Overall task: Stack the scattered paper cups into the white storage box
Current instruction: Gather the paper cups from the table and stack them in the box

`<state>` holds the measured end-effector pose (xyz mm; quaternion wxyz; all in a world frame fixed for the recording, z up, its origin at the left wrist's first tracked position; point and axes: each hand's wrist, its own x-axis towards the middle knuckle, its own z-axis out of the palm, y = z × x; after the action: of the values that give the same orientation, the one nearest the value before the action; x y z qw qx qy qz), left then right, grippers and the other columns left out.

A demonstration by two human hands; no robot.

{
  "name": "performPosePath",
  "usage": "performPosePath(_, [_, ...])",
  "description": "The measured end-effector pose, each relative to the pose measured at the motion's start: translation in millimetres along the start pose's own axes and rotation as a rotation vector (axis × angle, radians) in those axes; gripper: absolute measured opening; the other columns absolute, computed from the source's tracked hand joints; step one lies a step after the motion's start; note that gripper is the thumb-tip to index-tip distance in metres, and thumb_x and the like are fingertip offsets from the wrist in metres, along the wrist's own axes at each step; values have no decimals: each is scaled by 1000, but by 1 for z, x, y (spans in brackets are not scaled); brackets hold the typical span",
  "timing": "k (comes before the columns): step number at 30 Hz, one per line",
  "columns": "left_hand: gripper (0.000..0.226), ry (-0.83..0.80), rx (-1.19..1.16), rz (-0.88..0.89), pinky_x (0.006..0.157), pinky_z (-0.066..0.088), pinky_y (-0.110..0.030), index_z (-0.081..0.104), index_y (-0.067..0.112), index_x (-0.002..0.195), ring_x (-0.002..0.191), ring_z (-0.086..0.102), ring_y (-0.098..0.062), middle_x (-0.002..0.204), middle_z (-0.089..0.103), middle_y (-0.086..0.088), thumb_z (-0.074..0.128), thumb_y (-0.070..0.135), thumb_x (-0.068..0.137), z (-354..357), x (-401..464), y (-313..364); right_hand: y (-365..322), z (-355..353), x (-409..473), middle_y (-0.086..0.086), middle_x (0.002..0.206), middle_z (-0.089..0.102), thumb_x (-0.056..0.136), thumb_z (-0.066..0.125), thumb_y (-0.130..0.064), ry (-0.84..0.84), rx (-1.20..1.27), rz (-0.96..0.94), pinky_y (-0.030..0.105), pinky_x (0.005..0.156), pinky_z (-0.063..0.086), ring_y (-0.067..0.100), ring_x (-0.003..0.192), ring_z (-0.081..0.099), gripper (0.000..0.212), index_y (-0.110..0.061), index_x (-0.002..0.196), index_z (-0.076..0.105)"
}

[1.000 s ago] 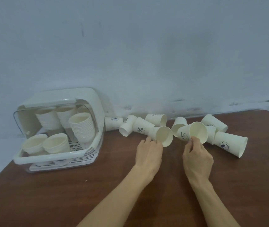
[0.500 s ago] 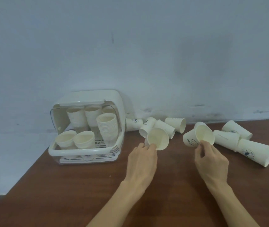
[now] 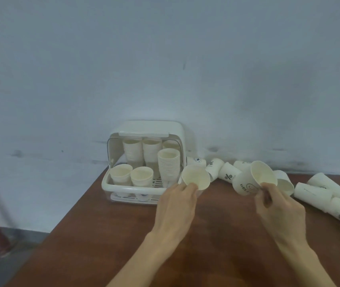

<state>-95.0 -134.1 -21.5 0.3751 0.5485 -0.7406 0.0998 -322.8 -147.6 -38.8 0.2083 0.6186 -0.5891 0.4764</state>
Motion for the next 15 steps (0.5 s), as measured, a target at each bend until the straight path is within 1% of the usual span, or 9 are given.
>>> performPosePath(1, [36,-5,-16,-8,56,48,-38,64,21,87,71,56,-20,75,62,4,33,37,96,-3,-1,-2,-9,-4,1,6,61,61,81,57,-14,-9,22,2,23,54,32,29,49,56,16,-5,89,67])
performPosePath(3, [20,-1,-42,-24,59,49,-39,63,21,90,74,57,-20,79,62,4,46,29,96,-9,-4,-5,-29,-12,8,2,60,60,81,52,-20,-3,58,-14,22,55,31,24,50,55,22,-7,88,68])
performPosePath(4, [13,5,-52,-33,60,49,-39,63,21,90,75,56,-19,80,62,5,51,25,95,-12,-5,-7,-39,-15,12,0,59,59,81,53,-20,1,70,-20,22,55,30,19,51,52,21,-7,88,68])
performPosePath(6, [7,20,-71,-60,59,49,-39,62,21,90,75,55,-18,79,61,5,56,22,94,-20,-6,-10,-58,-21,20,-5,57,53,80,64,-12,-6,96,-33,23,55,30,10,54,40,8,-8,87,68])
performPosePath(8, [8,32,-91,-84,61,49,-39,62,20,91,75,55,-17,80,60,5,55,23,95,-28,-6,-15,-75,-26,27,-9,58,47,74,75,-2,-51,120,-12,24,55,33,12,52,40,16,-8,87,68])
performPosePath(11, [9,64,-113,-128,63,49,-38,62,21,93,77,54,-16,83,60,6,54,24,96,-41,-6,-25,-95,-27,31,-8,58,48,73,75,-1,-103,140,-12,25,55,37,18,50,48,20,-10,88,67])
performPosePath(15, [7,114,-133,-172,63,50,-37,62,21,94,77,54,-15,83,59,7,56,24,95,-54,-7,-40,-120,-23,30,-8,59,50,73,74,0,-108,191,4,27,57,39,17,53,50,21,-11,90,68])
